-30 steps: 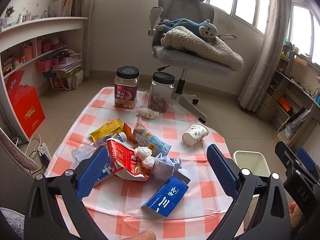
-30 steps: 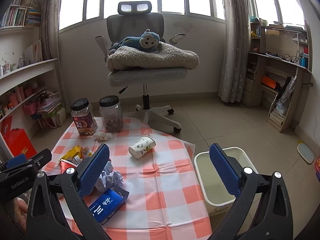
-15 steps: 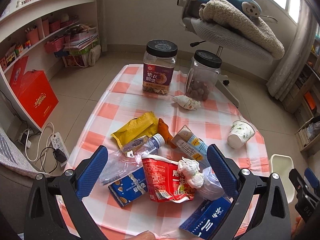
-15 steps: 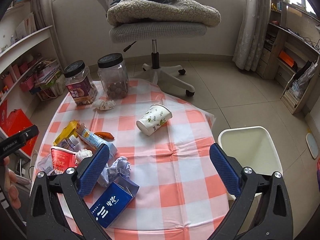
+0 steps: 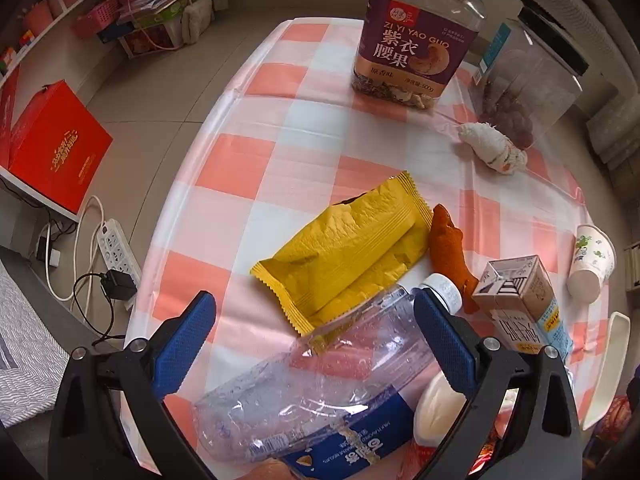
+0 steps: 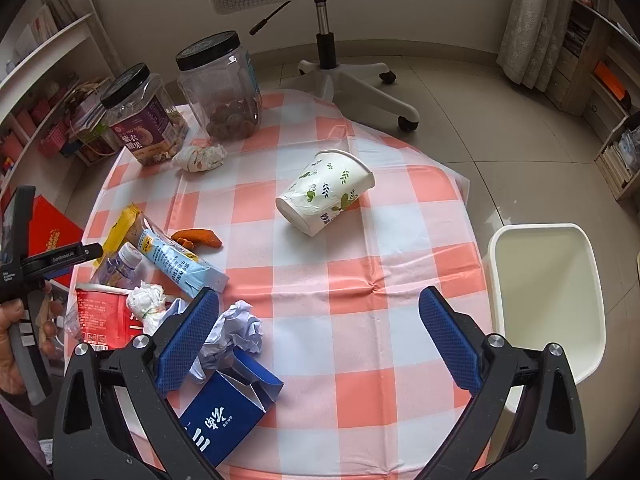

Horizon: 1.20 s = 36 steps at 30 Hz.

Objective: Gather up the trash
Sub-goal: 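Grasp the yellow snack wrapper with left tool while right tool grasps the milk carton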

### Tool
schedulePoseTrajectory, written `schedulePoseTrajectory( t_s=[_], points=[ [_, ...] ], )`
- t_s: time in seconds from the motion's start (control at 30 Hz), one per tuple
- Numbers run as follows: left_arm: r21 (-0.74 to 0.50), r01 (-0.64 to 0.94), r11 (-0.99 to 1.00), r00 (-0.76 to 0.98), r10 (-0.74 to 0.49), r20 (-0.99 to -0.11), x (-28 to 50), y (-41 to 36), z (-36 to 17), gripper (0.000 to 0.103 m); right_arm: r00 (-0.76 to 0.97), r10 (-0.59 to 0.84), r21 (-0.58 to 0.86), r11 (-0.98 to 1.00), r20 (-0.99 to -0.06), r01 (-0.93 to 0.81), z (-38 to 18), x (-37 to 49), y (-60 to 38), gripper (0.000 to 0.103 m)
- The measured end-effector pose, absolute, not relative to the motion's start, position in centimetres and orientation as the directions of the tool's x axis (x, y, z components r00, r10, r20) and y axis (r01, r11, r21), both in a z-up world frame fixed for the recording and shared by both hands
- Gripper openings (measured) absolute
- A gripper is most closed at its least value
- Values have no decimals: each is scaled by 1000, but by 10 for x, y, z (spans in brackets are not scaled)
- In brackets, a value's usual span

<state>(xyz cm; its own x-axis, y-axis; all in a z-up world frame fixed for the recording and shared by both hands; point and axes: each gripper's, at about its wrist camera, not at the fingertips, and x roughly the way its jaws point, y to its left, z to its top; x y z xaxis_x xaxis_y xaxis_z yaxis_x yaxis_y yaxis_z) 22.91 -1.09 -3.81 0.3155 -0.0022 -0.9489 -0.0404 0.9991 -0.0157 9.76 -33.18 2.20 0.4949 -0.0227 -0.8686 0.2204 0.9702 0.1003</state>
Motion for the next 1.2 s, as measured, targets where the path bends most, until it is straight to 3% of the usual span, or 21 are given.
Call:
schedulePoseTrajectory(
  t_s=[0.5, 0.57, 0.63, 0.7, 0.77, 0.83, 1.03, 1.2],
  points=[
    [-18, 161, 987, 149, -42, -988, 279, -25, -93, 94, 449, 116, 84, 992, -886, -90, -1, 137, -282, 96],
    [-22, 193, 981, 172, -56, -984, 276, -27, -87, 74, 444, 139, 100, 989, -885, -112, -3, 141, -276, 96],
    [-42, 207, 977, 181, -80, -980, 275, -28, -80, 64, 439, 161, 118, 985, -884, -125, -5, 146, -270, 96],
    [-49, 221, 974, 189, -92, -978, 272, -28, -75, 41, 438, 182, 135, 982, -880, -136, -6, 150, -265, 96],
    [-44, 218, 975, 204, -89, -975, 268, -29, -69, 33, 434, 198, 150, 978, -879, -144, -8, 155, -259, 96],
    [-39, 218, 975, 226, -90, -970, 266, -29, -61, 18, 430, 204, 154, 977, -879, -150, -10, 160, -252, 96],
    [-55, 195, 979, 314, -116, -942, 258, -27, -21, 13, 407, 223, 166, 971, -886, -169, -22, 179, -233, 91],
    [-46, 198, 979, 363, -117, -924, 250, -28, 1, 13, 375, 249, 196, 965, -893, -173, -33, 192, -221, 77]
  ],
)
